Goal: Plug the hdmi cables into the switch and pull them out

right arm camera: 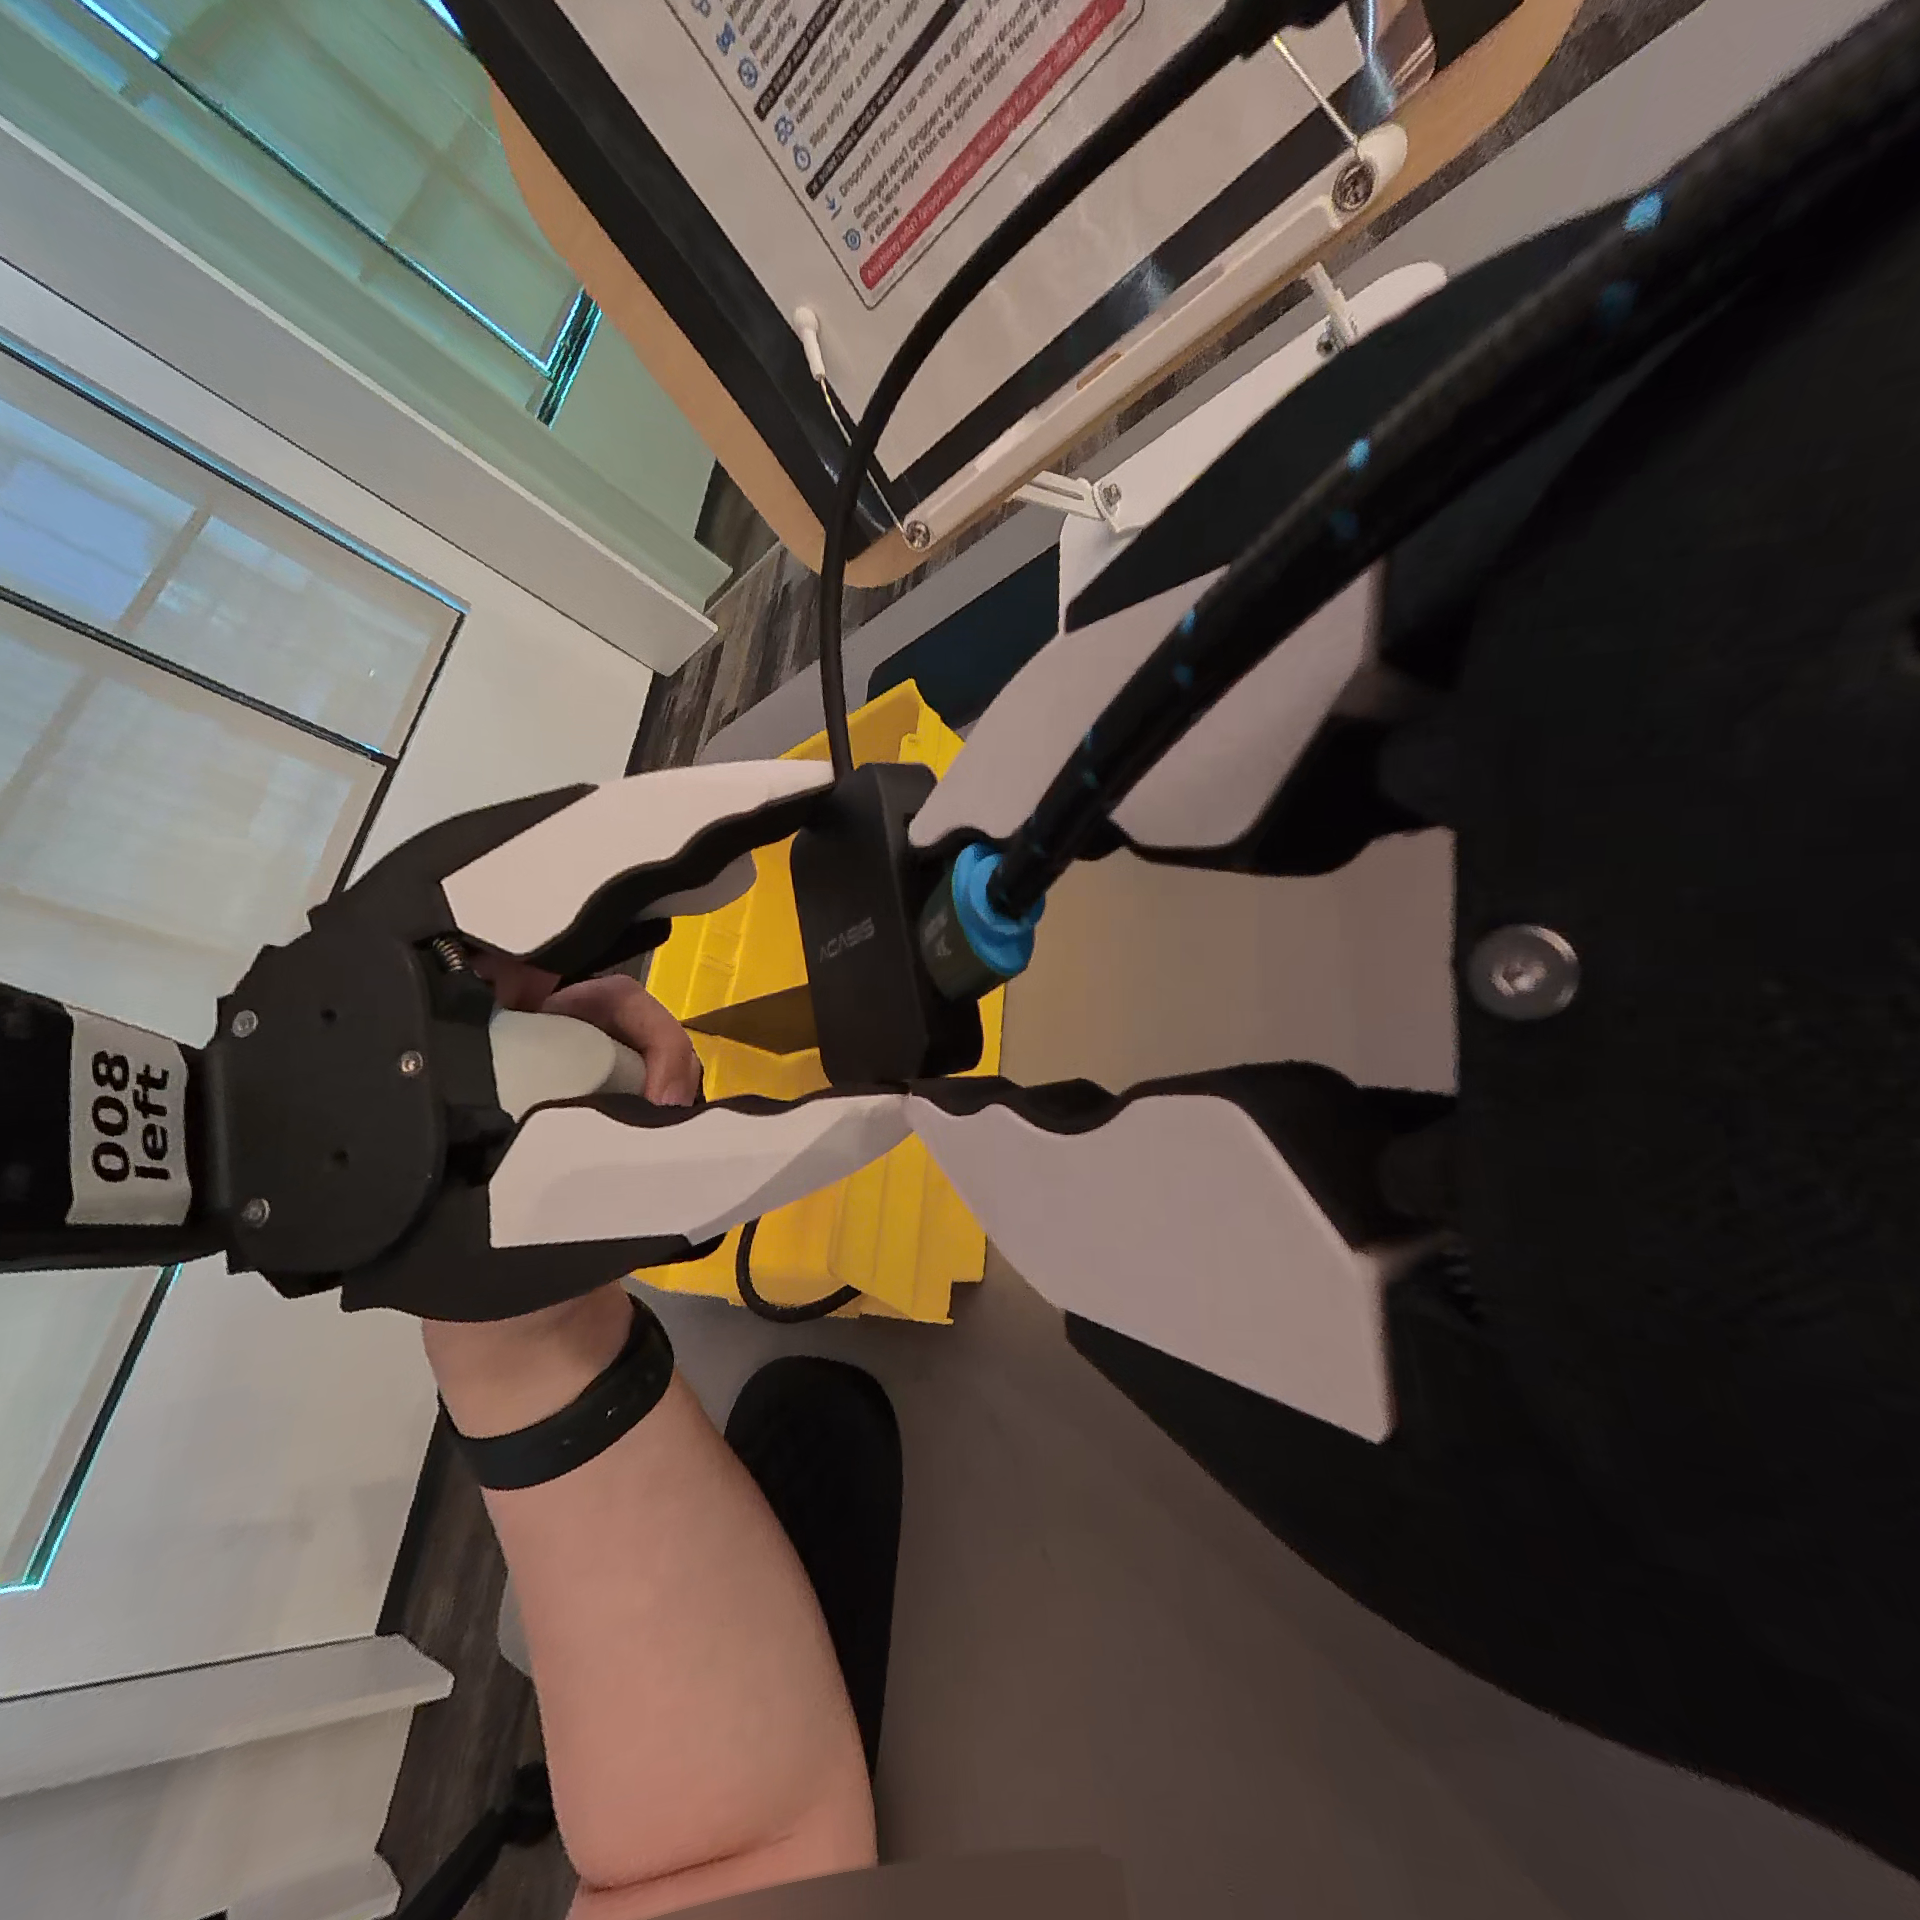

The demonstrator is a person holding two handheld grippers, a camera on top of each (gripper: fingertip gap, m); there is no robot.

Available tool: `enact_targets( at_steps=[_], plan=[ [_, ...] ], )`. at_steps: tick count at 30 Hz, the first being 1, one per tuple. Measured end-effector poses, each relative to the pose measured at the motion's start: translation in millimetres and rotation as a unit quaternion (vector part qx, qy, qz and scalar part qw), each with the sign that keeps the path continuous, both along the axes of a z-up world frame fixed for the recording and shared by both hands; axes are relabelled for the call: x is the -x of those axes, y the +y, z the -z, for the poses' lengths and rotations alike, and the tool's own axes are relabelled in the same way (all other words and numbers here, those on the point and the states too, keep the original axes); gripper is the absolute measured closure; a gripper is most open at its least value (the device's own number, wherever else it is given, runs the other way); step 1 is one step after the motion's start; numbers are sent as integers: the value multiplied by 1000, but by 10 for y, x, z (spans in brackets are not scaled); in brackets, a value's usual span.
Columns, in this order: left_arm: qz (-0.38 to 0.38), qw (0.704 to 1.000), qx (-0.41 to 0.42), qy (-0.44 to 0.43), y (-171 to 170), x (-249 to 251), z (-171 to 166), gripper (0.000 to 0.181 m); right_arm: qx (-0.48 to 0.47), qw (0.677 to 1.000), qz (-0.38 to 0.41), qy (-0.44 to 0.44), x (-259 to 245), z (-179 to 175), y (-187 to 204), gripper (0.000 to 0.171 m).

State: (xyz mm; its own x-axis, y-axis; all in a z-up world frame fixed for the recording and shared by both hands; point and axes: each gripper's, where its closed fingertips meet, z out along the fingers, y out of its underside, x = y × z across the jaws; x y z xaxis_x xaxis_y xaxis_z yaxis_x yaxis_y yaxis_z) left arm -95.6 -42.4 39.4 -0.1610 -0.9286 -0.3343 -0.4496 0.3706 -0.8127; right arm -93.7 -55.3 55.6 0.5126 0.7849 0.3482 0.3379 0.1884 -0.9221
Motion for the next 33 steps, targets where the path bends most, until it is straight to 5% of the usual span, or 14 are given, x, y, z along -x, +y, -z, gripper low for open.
enact_targets(
  at_steps=[15,33],
  plan=[
    [-3,1000,2,10,34,16,45,112,4,1000,-16,-12,16,65,-26,147],
    [-18,999,-1,27,81,155,29,112,22,996,-44,-79,-40,342,-65,125]
  ],
)
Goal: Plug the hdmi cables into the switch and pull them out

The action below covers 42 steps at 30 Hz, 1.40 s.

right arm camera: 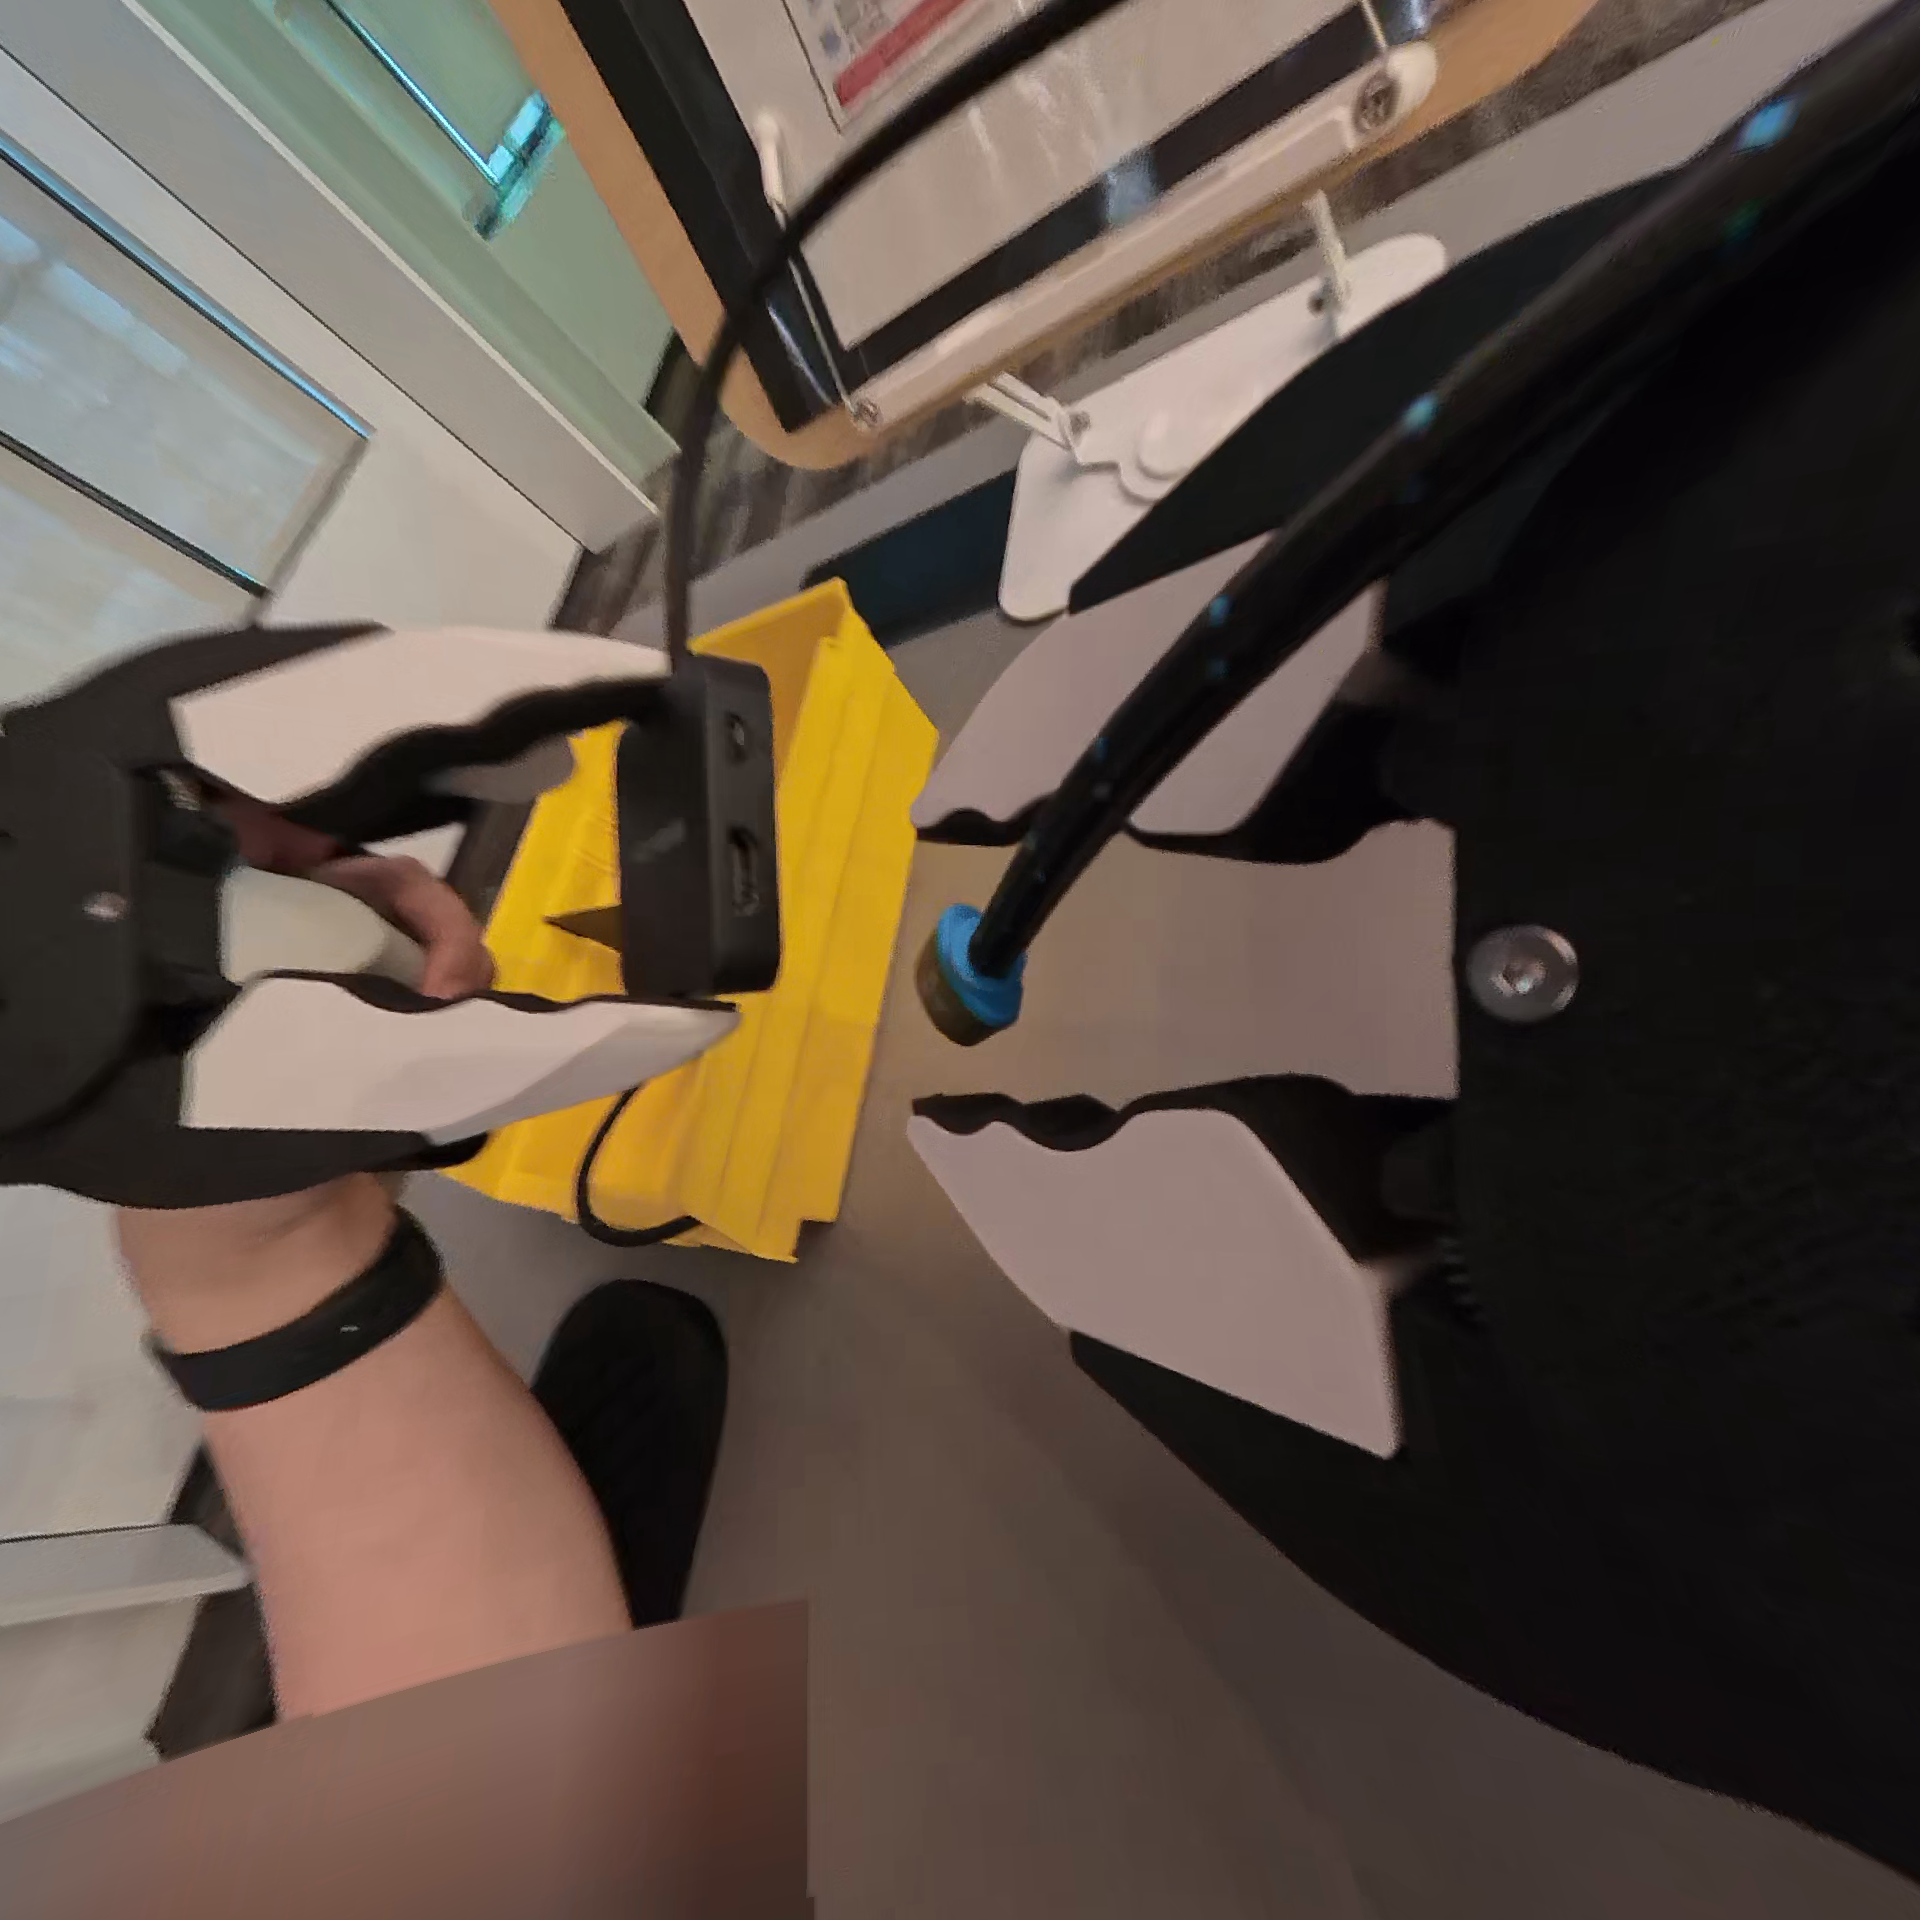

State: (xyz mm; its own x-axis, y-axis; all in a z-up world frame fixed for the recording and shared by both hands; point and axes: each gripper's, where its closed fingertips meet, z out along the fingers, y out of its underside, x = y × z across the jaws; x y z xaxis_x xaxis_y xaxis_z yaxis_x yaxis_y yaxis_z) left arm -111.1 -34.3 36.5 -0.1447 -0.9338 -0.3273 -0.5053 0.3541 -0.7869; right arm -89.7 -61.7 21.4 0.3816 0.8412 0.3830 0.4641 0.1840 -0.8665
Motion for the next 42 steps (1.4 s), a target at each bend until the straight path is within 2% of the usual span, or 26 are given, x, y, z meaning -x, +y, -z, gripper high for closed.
enact_targets(
  at_steps=[4,7,10,14,18,22,30,37,42],
  plan=[
    [-11,1000,-4,-6,44,36,-36,112,63,997,0,-34,10,268,18,126],
    [-19,1000,-5,-11,74,65,-61,112,63,998,2,-3,81,308,103,128],
    [-23,1000,-7,-14,94,88,-78,112,74,997,-14,12,152,389,109,163],
    [-26,1000,-5,-17,113,106,-94,112,101,995,-6,-8,136,528,143,166],
    [-29,999,-5,-15,141,114,-80,112,112,993,23,-36,64,647,232,167],
    [-28,999,-6,-14,139,102,-72,112,122,984,50,-119,-65,956,295,159],
    [-20,1000,-2,-14,105,77,-69,112,103,959,26,-263,-223,1398,236,147],
    [-11,1000,1,-12,71,43,-58,112,121,961,-22,-249,-159,1442,157,141],
    [-14,1000,-2,-17,82,61,-84,112,187,957,-17,-219,-143,1419,121,152]
  ],
)
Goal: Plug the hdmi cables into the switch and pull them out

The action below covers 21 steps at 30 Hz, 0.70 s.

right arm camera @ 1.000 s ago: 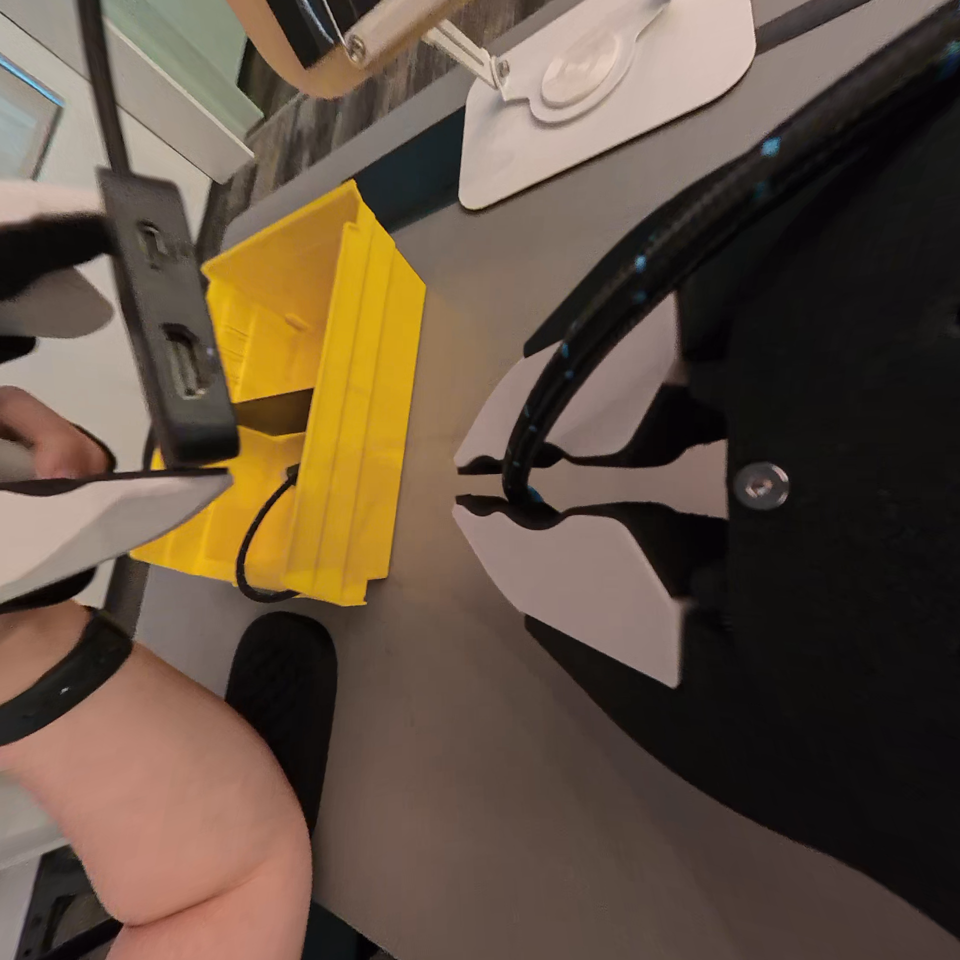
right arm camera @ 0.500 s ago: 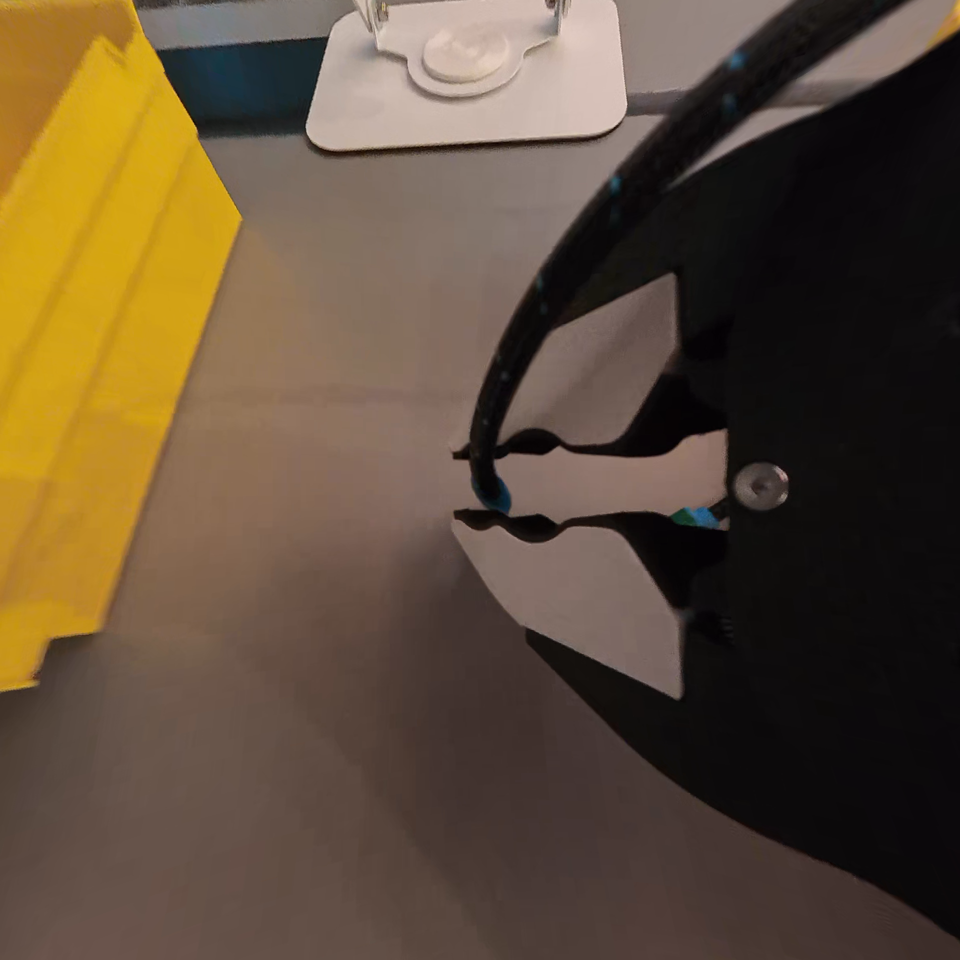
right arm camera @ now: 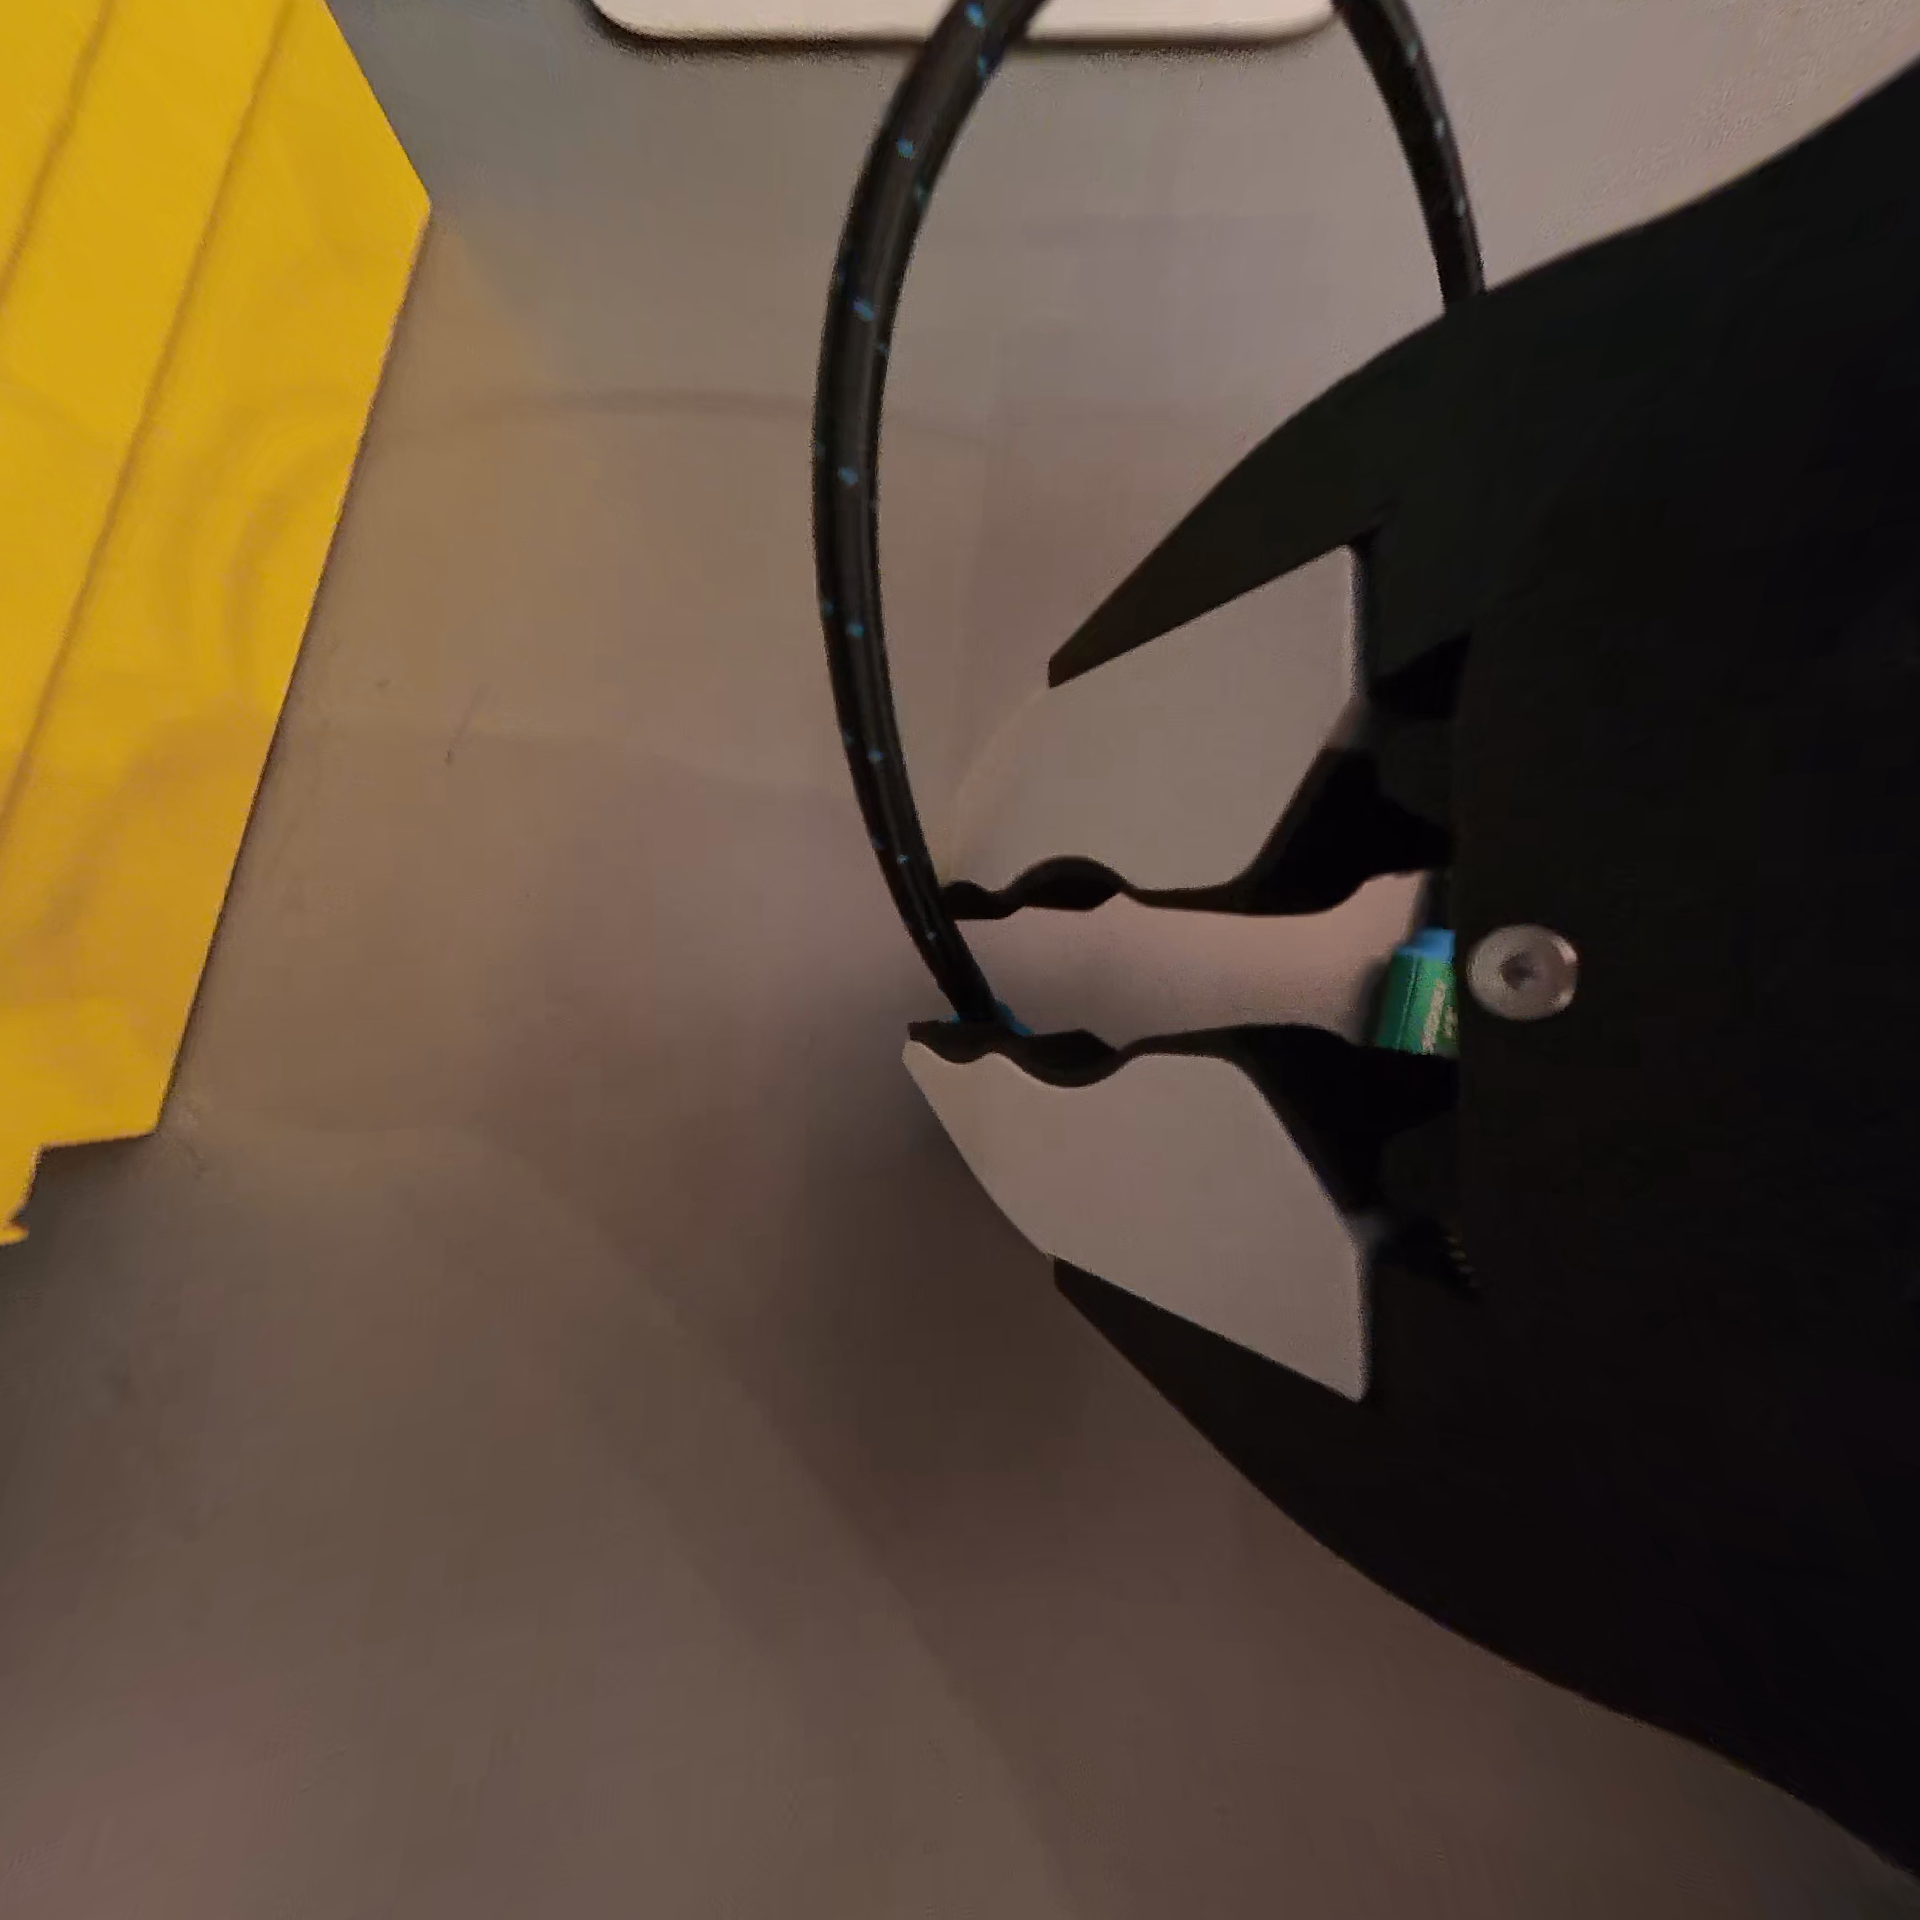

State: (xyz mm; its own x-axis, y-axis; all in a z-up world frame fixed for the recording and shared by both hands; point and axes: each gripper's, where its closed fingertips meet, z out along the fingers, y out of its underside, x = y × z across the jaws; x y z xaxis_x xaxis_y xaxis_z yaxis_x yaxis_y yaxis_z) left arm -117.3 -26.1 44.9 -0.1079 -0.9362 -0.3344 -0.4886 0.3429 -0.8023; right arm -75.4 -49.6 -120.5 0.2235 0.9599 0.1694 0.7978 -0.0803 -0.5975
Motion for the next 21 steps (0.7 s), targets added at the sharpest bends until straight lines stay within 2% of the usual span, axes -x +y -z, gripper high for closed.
enact_targets(
  at_steps=[4,7,14,17,21],
  plan=[
    [-7,1000,-5,-3,23,50,-35,112,80,994,37,64,46,-194,-27,158],
    [-28,999,-19,10,93,95,-11,112,65,987,42,142,91,-531,-15,160],
    [-47,997,-39,47,165,85,133,112,13,969,91,228,-28,-1104,62,163],
    [-39,998,-34,41,142,46,135,112,-4,951,124,282,-55,-1375,117,163],
    [-49,998,-37,27,198,42,98,112,18,906,176,384,-67,-1664,204,164]
  ],
)
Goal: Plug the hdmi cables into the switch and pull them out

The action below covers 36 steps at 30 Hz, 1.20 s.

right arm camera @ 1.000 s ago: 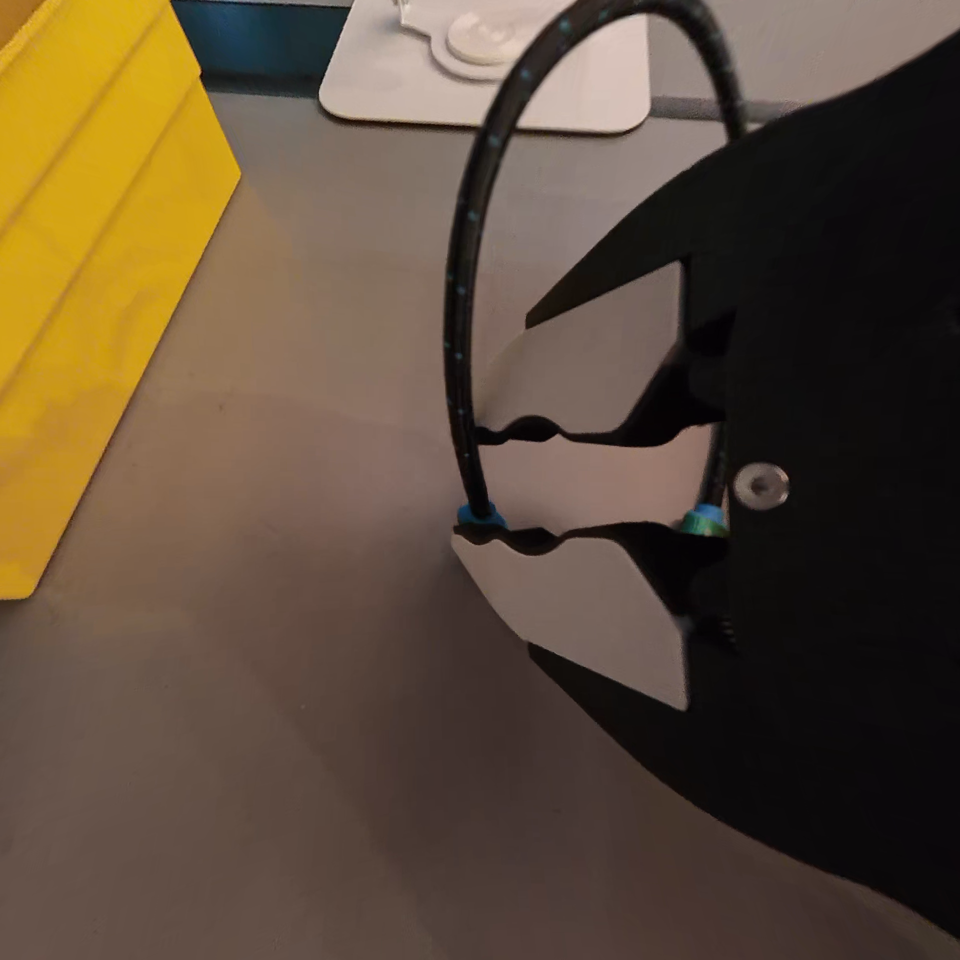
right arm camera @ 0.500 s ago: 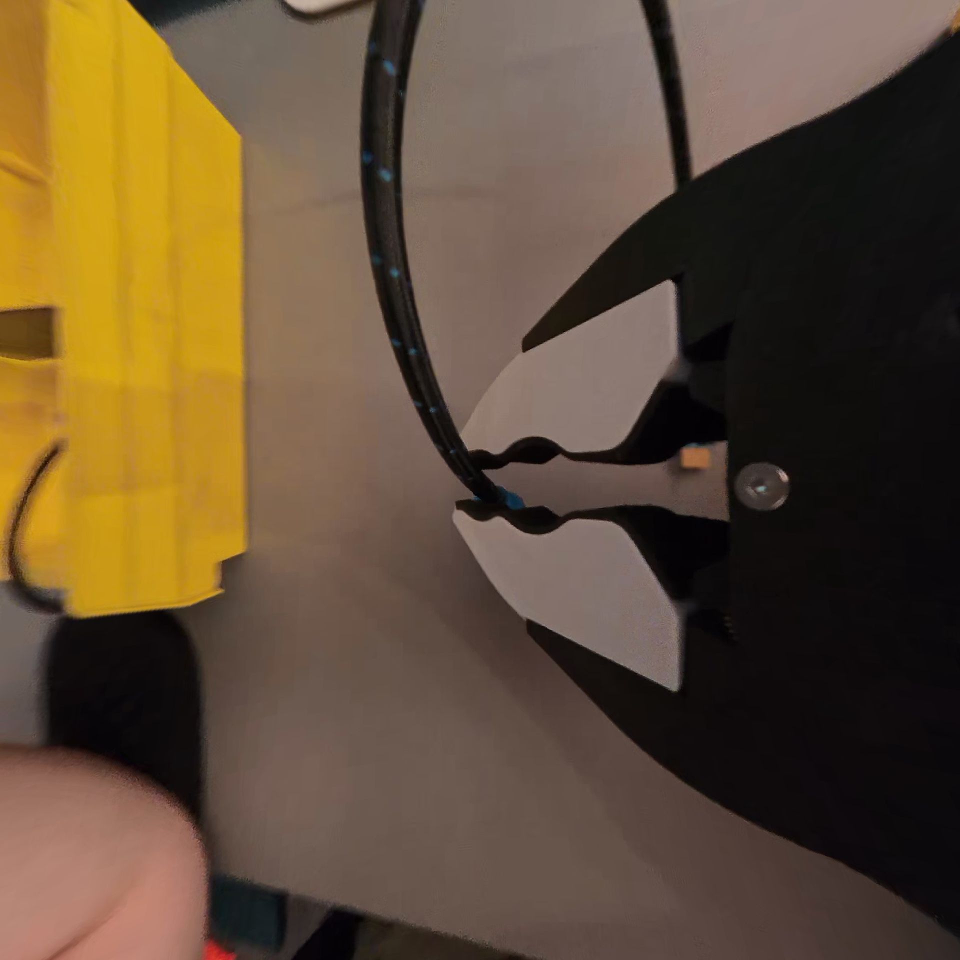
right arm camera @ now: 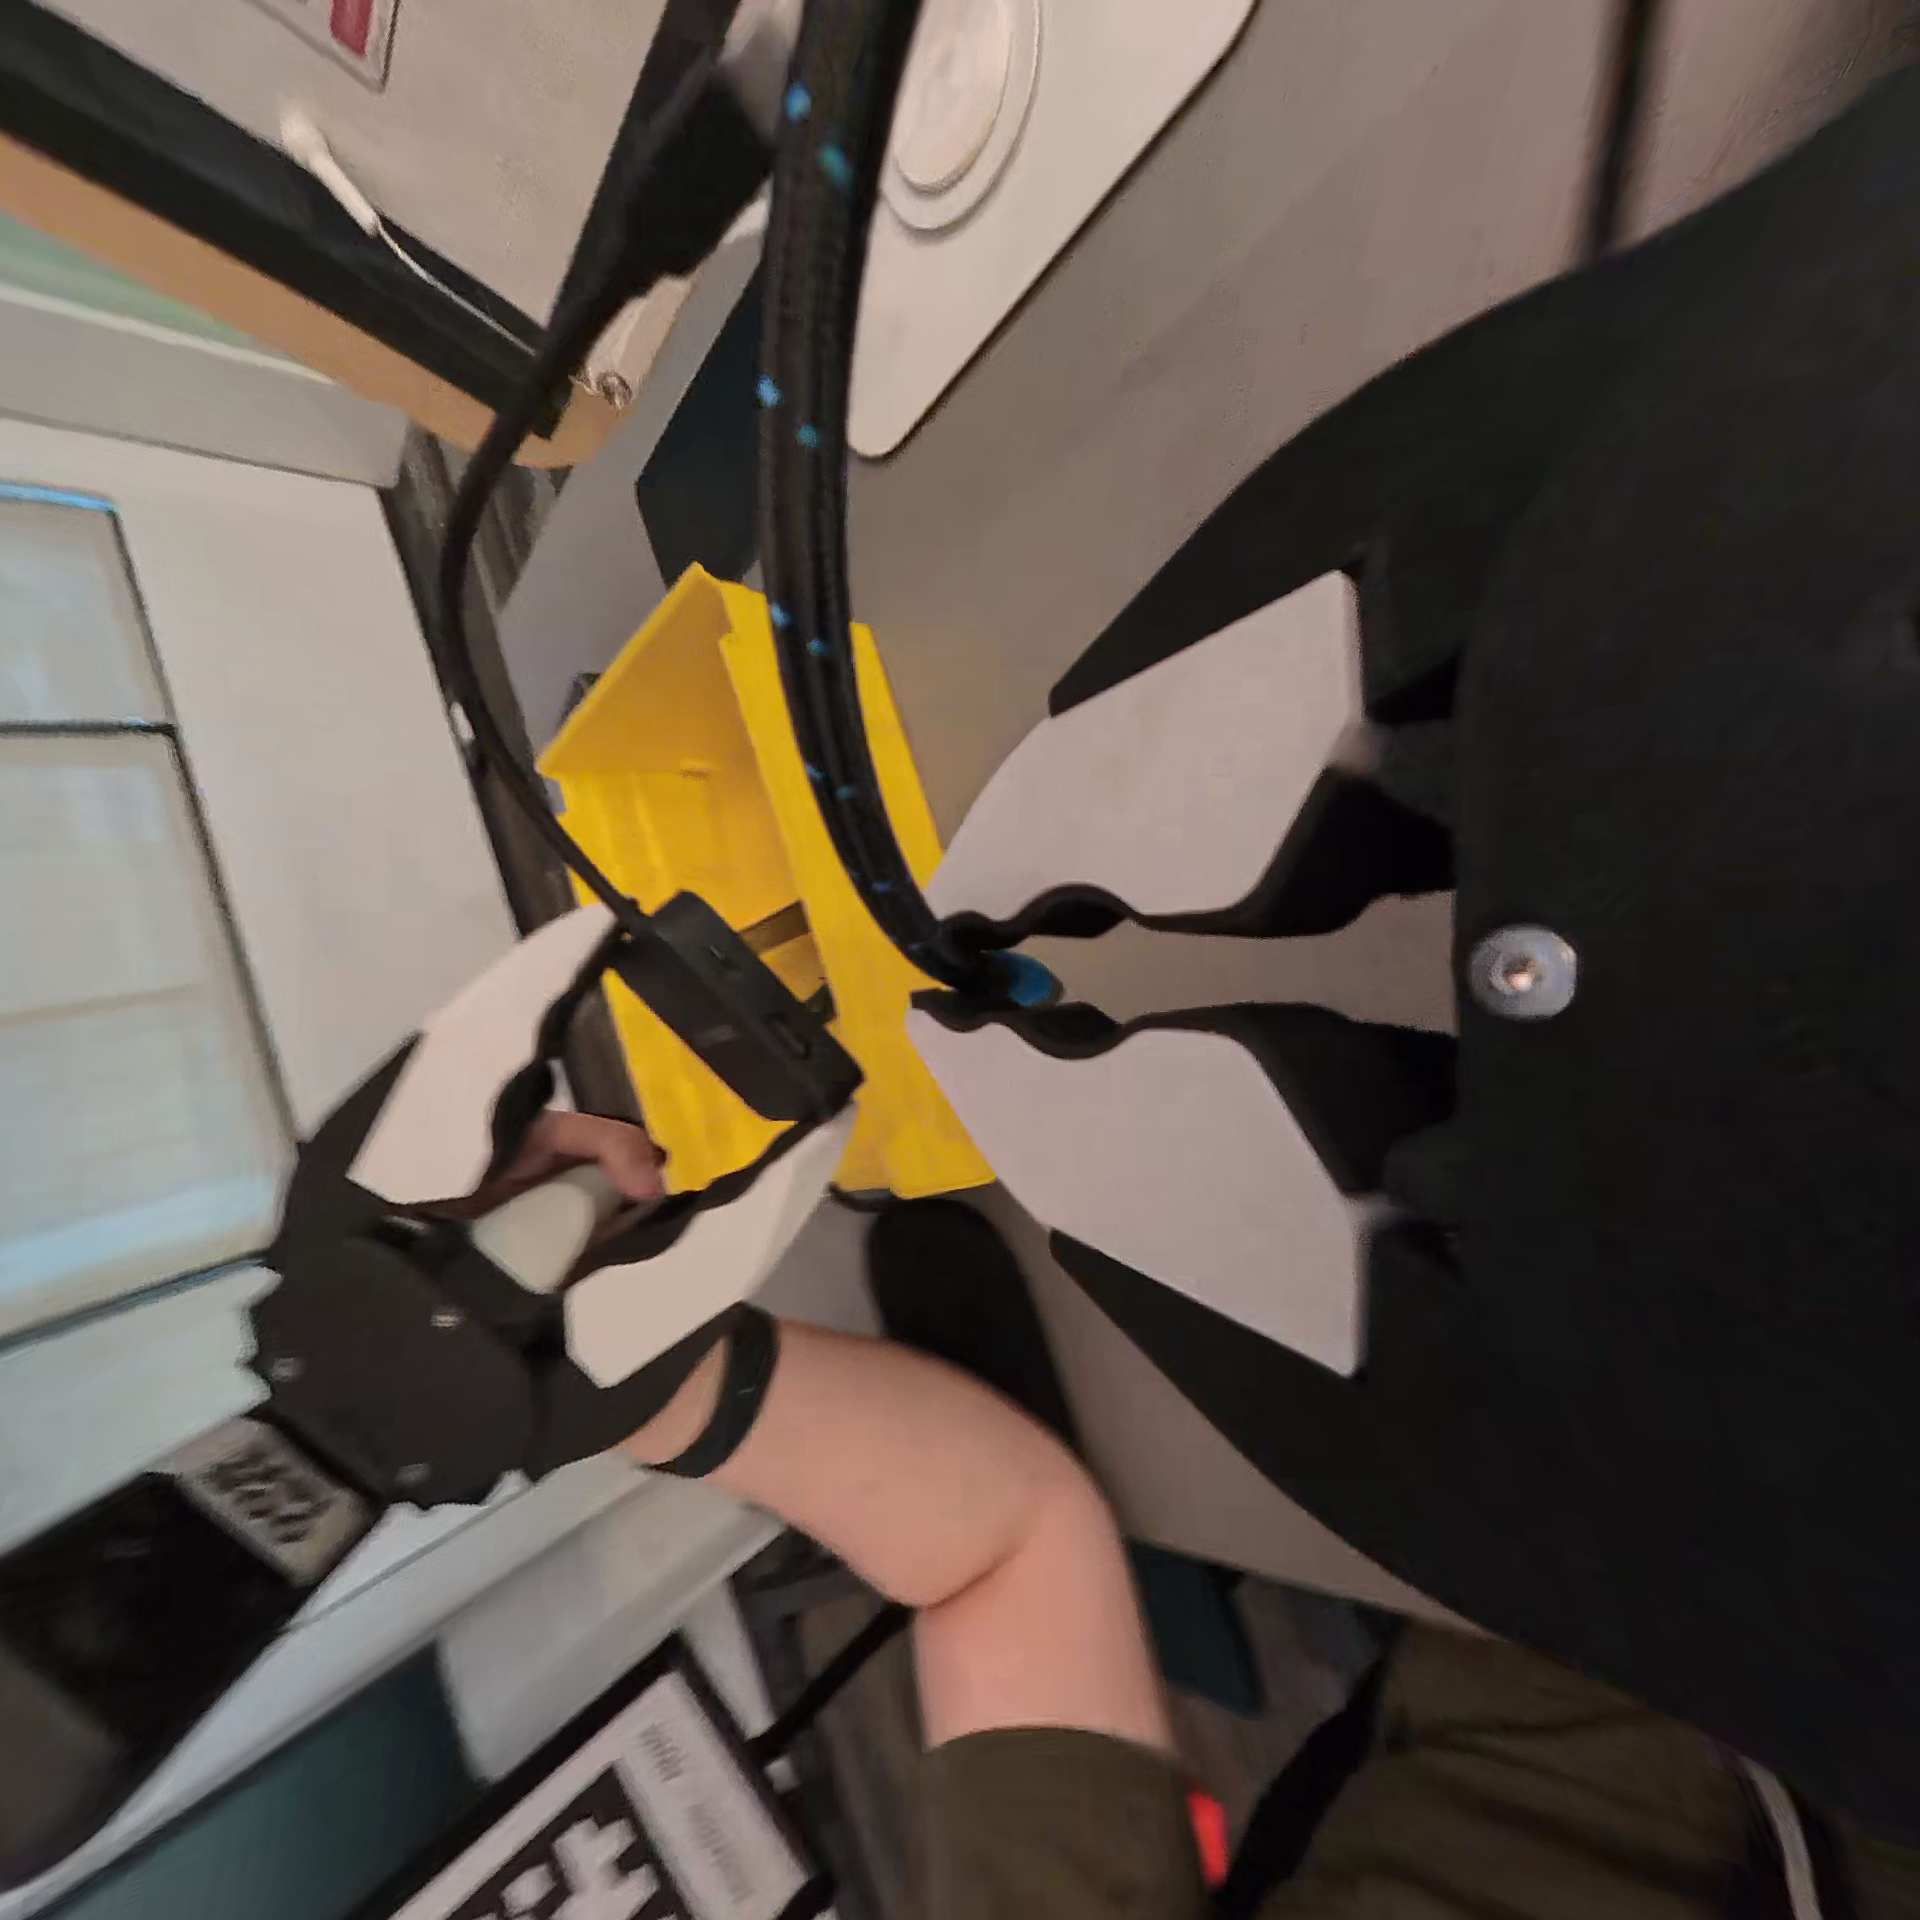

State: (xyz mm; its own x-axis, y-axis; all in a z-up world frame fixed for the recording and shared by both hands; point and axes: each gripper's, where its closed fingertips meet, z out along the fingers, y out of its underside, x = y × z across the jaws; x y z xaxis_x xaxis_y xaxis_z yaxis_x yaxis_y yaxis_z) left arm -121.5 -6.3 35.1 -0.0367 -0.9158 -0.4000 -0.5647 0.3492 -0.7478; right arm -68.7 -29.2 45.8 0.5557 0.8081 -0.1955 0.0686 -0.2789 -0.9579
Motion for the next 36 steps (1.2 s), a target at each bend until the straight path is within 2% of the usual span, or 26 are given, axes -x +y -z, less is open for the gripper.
enact_targets(
  at_steps=[5,9,13,17,21,36],
  plan=[
    [-13,1000,-8,-14,73,8,-35,112,23,992,38,118,-61,-203,79,164],
    [-29,999,-16,-9,137,45,-30,112,77,978,58,185,-121,-167,161,164],
    [-41,999,-19,-8,178,105,-49,112,155,949,102,256,-55,161,323,164],
    [-49,998,-26,-11,197,163,-99,112,233,910,109,325,70,448,381,163],
    [-49,998,-26,-12,190,190,-121,112,233,904,119,338,66,509,411,164],
    [-18,1000,-9,3,63,30,-7,112,193,869,132,437,-200,163,395,164]
  ],
)
